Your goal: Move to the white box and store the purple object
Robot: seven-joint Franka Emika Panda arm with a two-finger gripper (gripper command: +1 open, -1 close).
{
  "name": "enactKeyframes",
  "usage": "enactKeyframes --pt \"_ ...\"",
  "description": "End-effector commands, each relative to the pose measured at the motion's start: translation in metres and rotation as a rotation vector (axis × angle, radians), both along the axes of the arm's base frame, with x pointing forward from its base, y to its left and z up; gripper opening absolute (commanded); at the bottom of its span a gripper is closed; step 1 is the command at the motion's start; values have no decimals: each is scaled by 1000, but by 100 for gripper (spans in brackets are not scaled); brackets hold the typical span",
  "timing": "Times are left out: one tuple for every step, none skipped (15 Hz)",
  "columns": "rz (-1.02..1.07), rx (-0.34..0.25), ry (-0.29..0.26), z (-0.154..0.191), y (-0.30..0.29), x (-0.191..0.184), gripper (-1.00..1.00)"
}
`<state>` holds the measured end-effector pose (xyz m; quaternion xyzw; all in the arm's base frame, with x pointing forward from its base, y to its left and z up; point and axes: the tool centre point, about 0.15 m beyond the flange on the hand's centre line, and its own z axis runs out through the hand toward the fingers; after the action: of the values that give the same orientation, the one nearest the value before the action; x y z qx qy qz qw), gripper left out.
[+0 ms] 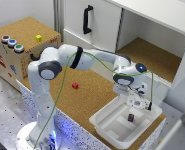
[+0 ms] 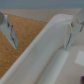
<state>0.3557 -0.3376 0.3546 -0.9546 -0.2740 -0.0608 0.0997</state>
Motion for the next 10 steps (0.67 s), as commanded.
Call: enactKeyframes --pt "109 -28 -52 -13 38 -17 100" --pt "143 -20 -50 -12 49 -17 100" --pt "167 -26 -53 -10 59 -18 100" --pt "188 -38 -66 -6 70 -20 100" --pt "200 -45 -73 -3 78 -19 100" --pt "206 -60 -75 0 86 -19 100" --pt "200 -78 -78 2 96 -17 100" --pt "197 -90 -80 3 103 -17 100" --pt "184 -118 -85 5 120 -16 100" --pt "166 -140 -81 4 136 -15 100"
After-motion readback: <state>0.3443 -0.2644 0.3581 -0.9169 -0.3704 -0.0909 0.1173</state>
